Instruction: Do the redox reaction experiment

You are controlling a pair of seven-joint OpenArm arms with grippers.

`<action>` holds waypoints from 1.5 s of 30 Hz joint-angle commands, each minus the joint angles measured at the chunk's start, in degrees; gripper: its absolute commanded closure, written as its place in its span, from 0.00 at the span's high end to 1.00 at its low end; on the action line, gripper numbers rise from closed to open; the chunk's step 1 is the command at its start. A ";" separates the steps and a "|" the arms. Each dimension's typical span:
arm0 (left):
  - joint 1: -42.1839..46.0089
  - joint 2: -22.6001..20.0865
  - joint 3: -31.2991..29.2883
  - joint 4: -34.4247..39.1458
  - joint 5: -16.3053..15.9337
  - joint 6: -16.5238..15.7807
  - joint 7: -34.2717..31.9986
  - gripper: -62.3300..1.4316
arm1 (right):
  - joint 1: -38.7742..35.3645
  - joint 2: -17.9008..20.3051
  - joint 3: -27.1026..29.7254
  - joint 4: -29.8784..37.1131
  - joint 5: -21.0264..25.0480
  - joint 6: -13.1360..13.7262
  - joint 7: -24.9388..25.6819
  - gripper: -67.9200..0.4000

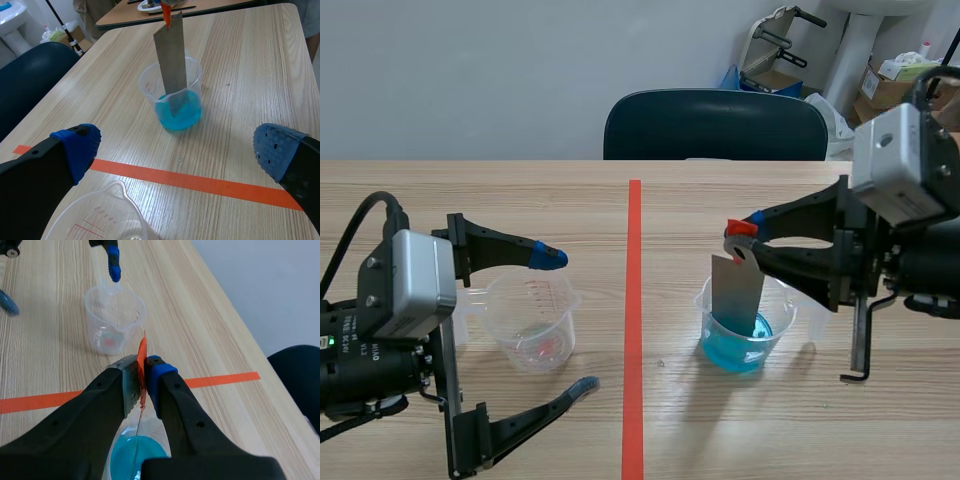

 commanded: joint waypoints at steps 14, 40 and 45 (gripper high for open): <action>-0.02 0.00 0.22 0.96 -0.79 0.09 -0.76 1.00 | 0.81 8.79 1.92 10.73 17.92 0.42 -10.91 0.02; -0.02 0.00 0.22 0.96 -0.79 0.11 -0.76 1.00 | 0.81 13.94 13.00 25.64 42.66 0.42 -35.50 0.02; -0.02 0.00 0.22 0.96 -0.79 0.11 -0.76 1.00 | 0.81 13.94 15.02 27.89 47.36 0.42 -40.54 0.02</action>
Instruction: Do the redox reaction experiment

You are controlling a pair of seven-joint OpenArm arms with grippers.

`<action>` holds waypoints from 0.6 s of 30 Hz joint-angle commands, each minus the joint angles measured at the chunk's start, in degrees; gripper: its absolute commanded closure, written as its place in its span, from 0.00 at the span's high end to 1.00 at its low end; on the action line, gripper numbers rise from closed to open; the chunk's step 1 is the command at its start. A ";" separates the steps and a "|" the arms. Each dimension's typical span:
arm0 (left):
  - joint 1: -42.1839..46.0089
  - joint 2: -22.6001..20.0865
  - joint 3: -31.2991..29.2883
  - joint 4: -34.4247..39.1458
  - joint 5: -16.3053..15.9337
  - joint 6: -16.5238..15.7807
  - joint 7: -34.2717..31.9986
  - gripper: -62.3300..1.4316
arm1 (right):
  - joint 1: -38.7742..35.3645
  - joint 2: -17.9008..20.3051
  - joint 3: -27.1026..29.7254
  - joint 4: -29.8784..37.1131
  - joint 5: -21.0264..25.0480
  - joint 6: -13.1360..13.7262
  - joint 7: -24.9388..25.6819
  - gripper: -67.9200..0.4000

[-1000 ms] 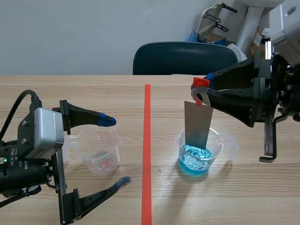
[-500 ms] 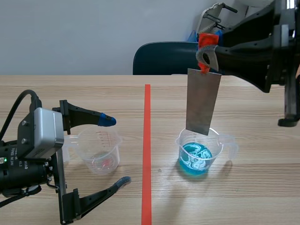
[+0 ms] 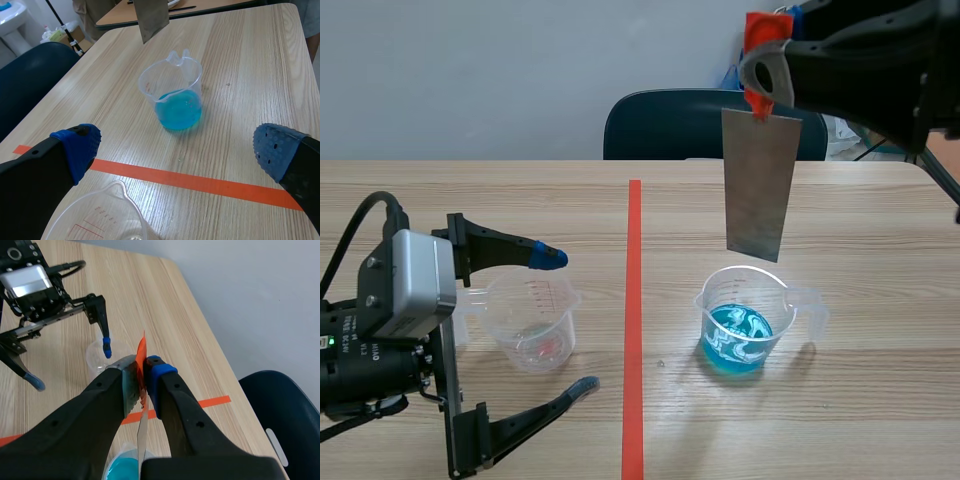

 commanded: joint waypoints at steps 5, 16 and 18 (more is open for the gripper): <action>-0.02 -0.02 0.22 0.96 -0.79 0.11 -0.76 1.00 | 0.83 0.59 1.31 1.42 2.93 0.35 -2.23 0.02; -0.02 -0.02 0.22 0.96 -0.79 0.11 -0.76 1.00 | 0.83 0.57 1.31 1.44 3.13 0.35 -2.91 0.02; -0.02 -0.02 0.22 0.96 -0.79 0.11 -0.76 1.00 | 0.83 0.57 1.31 1.44 3.13 0.35 -2.91 0.02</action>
